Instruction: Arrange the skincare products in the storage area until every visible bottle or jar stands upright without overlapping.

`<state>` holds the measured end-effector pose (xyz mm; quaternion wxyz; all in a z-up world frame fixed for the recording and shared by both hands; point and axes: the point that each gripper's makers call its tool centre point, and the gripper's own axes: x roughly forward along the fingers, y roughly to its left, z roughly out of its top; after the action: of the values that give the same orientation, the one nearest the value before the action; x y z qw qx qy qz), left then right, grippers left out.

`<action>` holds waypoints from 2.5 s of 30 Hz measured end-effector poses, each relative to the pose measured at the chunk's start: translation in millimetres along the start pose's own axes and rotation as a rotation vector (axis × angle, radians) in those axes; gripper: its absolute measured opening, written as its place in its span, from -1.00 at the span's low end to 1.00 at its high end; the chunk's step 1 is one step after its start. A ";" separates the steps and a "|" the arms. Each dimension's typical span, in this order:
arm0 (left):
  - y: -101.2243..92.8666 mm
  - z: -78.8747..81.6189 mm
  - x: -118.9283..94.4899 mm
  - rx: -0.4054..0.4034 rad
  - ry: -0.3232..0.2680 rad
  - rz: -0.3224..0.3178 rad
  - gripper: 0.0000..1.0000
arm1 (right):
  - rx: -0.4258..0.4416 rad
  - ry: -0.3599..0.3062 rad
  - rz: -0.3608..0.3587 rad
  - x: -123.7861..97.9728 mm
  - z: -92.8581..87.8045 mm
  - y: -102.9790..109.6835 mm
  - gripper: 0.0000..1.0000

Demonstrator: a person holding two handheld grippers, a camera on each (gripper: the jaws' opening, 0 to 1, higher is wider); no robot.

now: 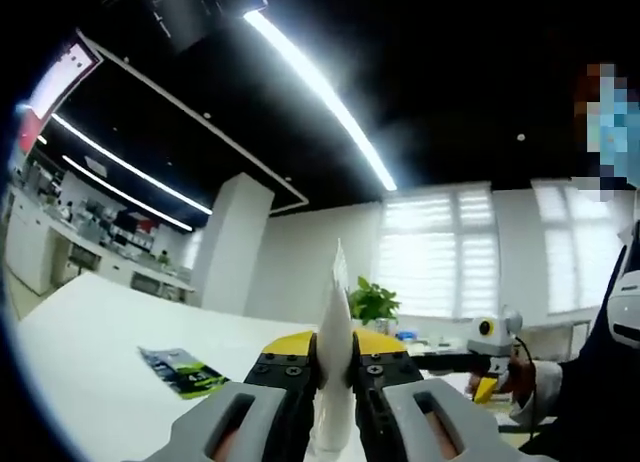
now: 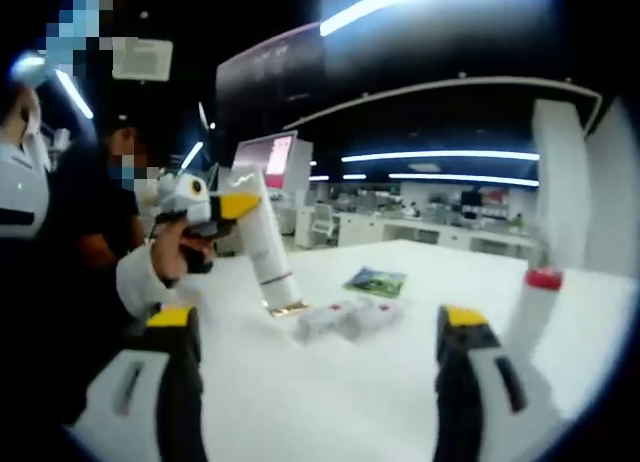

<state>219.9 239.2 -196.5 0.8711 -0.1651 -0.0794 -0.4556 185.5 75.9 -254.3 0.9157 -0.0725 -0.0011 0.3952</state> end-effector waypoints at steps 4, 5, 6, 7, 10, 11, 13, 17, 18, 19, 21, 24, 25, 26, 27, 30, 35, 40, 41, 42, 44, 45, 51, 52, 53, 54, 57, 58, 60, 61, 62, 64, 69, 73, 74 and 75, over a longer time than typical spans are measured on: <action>-1.8 4.4 7.1 0.001 0.003 -0.014 -0.79 | -0.003 0.005 -0.015 -9.1 -2.8 -5.8 1.00; -2.5 5.3 9.5 0.005 0.003 -0.018 -0.79 | -0.004 0.014 -0.021 -10.8 -4.6 -8.0 1.00; -2.7 5.5 12.3 0.005 0.007 -0.020 -0.79 | -0.008 0.025 -0.028 -12.2 -7.0 -9.7 1.00; -3.0 5.0 14.8 0.009 0.013 -0.021 -0.79 | -0.013 0.033 -0.033 -13.7 -8.6 -11.1 1.00; -3.8 1.1 21.3 0.028 0.036 -0.025 -0.79 | -0.016 0.042 -0.043 -16.2 -10.8 -14.8 1.00; -3.7 0.1 22.6 0.030 0.042 -0.026 -0.79 | -0.017 0.035 -0.045 -17.3 -10.2 -14.5 1.00; -4.0 -2.1 27.2 0.034 0.059 -0.026 -0.80 | -0.013 0.031 -0.048 -19.5 -10.1 -13.4 1.00; -6.7 -2.9 36.3 0.032 0.084 -0.047 -0.80 | 0.003 0.026 -0.060 -24.8 -13.3 -18.0 1.00; -7.8 -2.7 38.9 0.029 0.087 -0.054 -0.80 | 0.008 0.026 -0.063 -26.0 -14.4 -19.7 1.00; -8.7 -2.5 41.7 0.024 0.090 -0.061 -0.80 | 0.012 0.028 -0.066 -27.0 -15.8 -21.0 1.00; -11.1 -2.6 49.2 0.025 0.106 -0.072 -0.80 | 0.020 0.032 -0.079 -29.6 -18.9 -24.9 1.00; -11.5 -1.9 57.1 0.068 0.136 -0.077 -0.80 | 0.029 0.027 -0.102 -34.4 -20.6 -30.7 1.00; -11.9 -0.1 60.5 0.071 0.137 -0.076 -0.80 | 0.041 0.025 -0.112 -36.1 -21.7 -33.2 1.00; -11.8 1.5 63.5 0.074 0.137 -0.079 -0.80 | 0.050 0.026 -0.116 -37.2 -23.0 -34.7 1.00; -11.9 3.0 66.4 0.074 0.138 -0.084 -0.80 | 0.057 0.027 -0.117 -37.9 -24.7 -35.5 1.00; -16.9 2.7 76.5 0.059 0.151 -0.112 -0.80 | 0.069 0.026 -0.126 -40.2 -28.2 -38.1 1.00; -24.7 -9.1 91.7 0.082 0.201 -0.136 -0.81 | 0.076 0.026 -0.129 -41.6 -31.8 -39.4 1.00; -27.1 -24.0 107.0 0.061 0.255 -0.153 -0.81 | 0.058 0.038 -0.135 -44.4 -36.8 -44.3 1.00; -27.5 -26.7 109.7 0.068 0.266 -0.155 -0.81 | 0.057 0.037 -0.138 -45.7 -36.8 -45.4 1.00; -28.1 -30.0 112.9 0.078 0.282 -0.159 -0.81 | 0.059 0.034 -0.141 -47.1 -36.6 -46.4 1.00; -28.4 -32.3 117.6 0.083 0.292 -0.168 -0.81 | 0.070 0.028 -0.145 -48.6 -36.1 -47.5 1.00; -28.1 -32.9 120.0 0.084 0.296 -0.174 -0.81 | 0.075 0.029 -0.144 -48.8 -36.4 -47.3 1.00; -30.9 -34.8 130.5 0.116 0.320 -0.252 -0.80 | 0.095 0.036 -0.138 -49.8 -37.6 -44.4 1.00; -32.0 -36.0 132.2 0.122 0.325 -0.270 -0.80 | 0.097 0.037 -0.132 -49.0 -38.2 -44.1 1.00; -32.1 -37.5 134.4 0.118 0.333 -0.276 -0.80 | 0.095 0.043 -0.130 -47.6 -39.1 -45.0 1.00; -31.8 -39.1 137.1 0.113 0.341 -0.279 -0.80 | 0.094 0.048 -0.130 -47.0 -39.6 -46.0 1.00; -33.5 -45.6 145.0 0.131 0.367 -0.293 -0.80 | 0.106 0.035 -0.130 -47.1 -35.3 -49.3 1.00; -34.1 -47.3 147.2 0.132 0.375 -0.295 -0.80 | 0.111 0.024 -0.130 -47.8 -33.1 -49.6 1.00; -37.1 -50.6 151.1 0.126 0.381 -0.307 -0.80 | 0.116 0.015 -0.132 -48.7 -31.4 -50.0 1.00; -39.2 -52.7 152.9 0.123 0.384 -0.312 -0.80 | 0.118 0.011 -0.132 -49.2 -31.2 -49.9 1.00; -40.8 -54.9 155.1 0.120 0.388 -0.317 -0.80 | 0.120 0.011 -0.133 -49.5 -31.8 -49.7 1.00; -41.9 -58.0 158.9 0.120 0.397 -0.322 -0.80 | 0.125 0.014 -0.138 -50.8 -34.5 -49.9 1.00; -46.6 -67.3 167.2 0.115 0.424 -0.341 -0.79 | 0.129 0.027 -0.138 -52.8 -41.2 -49.6 1.00; -48.5 -70.6 173.2 0.112 0.432 -0.353 -0.79 | 0.069 0.055 -0.141 -57.8 -46.4 -53.4 1.00; -49.1 -71.2 174.2 0.109 0.434 -0.357 -0.79 | 0.062 0.059 -0.147 -58.9 -46.8 -54.9 1.00; -50.9 -72.6 175.0 0.107 0.437 -0.362 -0.79 | 0.057 0.058 -0.149 -60.0 -46.3 -55.5 1.00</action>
<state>277.4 51.7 -202.7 0.7795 -0.0001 0.0581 -0.6237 187.1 -11.2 -289.4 0.9440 -0.0575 0.0315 0.3235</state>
